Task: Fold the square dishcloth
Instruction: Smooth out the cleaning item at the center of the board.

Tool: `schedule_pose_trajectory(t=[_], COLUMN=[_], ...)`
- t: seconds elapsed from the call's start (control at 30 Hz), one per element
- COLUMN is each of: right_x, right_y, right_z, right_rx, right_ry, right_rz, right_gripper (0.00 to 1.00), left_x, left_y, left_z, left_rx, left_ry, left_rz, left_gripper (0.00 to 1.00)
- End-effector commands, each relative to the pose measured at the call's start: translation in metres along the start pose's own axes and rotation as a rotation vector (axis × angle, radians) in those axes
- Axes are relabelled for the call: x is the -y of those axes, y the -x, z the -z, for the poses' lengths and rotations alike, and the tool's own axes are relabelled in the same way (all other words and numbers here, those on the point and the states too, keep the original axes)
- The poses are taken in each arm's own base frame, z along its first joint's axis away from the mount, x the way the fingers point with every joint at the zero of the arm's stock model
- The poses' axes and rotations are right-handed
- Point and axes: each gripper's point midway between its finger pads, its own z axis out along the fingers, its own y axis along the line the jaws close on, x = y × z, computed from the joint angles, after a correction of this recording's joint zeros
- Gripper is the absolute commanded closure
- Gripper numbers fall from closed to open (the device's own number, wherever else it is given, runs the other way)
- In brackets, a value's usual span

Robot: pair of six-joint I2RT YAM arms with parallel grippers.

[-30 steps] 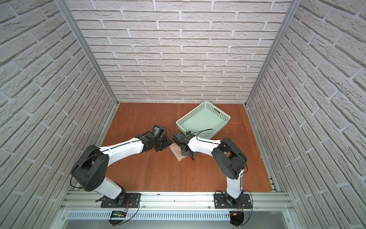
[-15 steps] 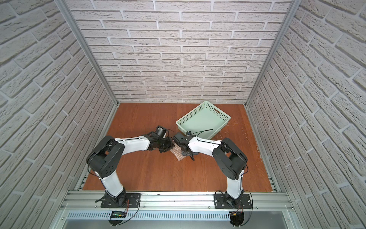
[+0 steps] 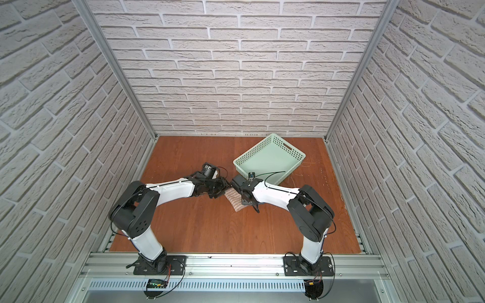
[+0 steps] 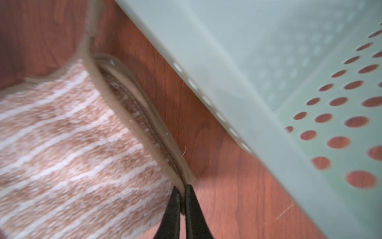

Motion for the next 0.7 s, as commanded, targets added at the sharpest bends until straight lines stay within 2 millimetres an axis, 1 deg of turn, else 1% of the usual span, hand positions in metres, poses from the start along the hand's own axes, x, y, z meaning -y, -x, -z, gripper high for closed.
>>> schedule_pose_trajectory(t=[0.0, 0.13, 0.23, 0.3, 0.43, 0.5, 0.6, 0.67], right_x=[0.009, 0.009, 0.007, 0.007, 0.006, 0.005, 0.003, 0.002], right_y=[0.008, 0.016, 0.019, 0.018, 0.013, 0.013, 0.010, 0.007], right_z=[0.023, 0.035, 0.035, 0.031, 0.022, 0.018, 0.009, 0.002], right_rx=[0.043, 0.080, 0.085, 0.079, 0.064, 0.061, 0.060, 0.055], right_ry=[0.017, 0.045, 0.044, 0.030, 0.020, 0.017, 0.012, 0.010], right_rz=[-0.020, -0.031, -0.026, -0.022, -0.022, -0.021, -0.018, -0.012], right_gripper=[0.86, 0.79, 0.76, 0.77, 0.83, 0.85, 0.85, 0.86], left_x=[0.007, 0.013, 0.018, 0.022, 0.033, 0.038, 0.045, 0.044], left_y=[0.008, 0.007, -0.002, -0.009, -0.026, -0.032, -0.038, -0.038], left_z=[0.029, 0.047, 0.048, 0.043, 0.025, 0.015, 0.000, -0.008], left_rx=[0.059, 0.099, 0.103, 0.090, 0.044, 0.018, -0.009, -0.019], left_ry=[0.020, 0.023, 0.011, 0.001, -0.022, -0.031, -0.047, -0.042], left_rz=[-0.052, -0.068, -0.077, -0.082, -0.095, -0.101, -0.100, -0.089], left_gripper=[0.41, 0.40, 0.41, 0.42, 0.48, 0.49, 0.51, 0.52])
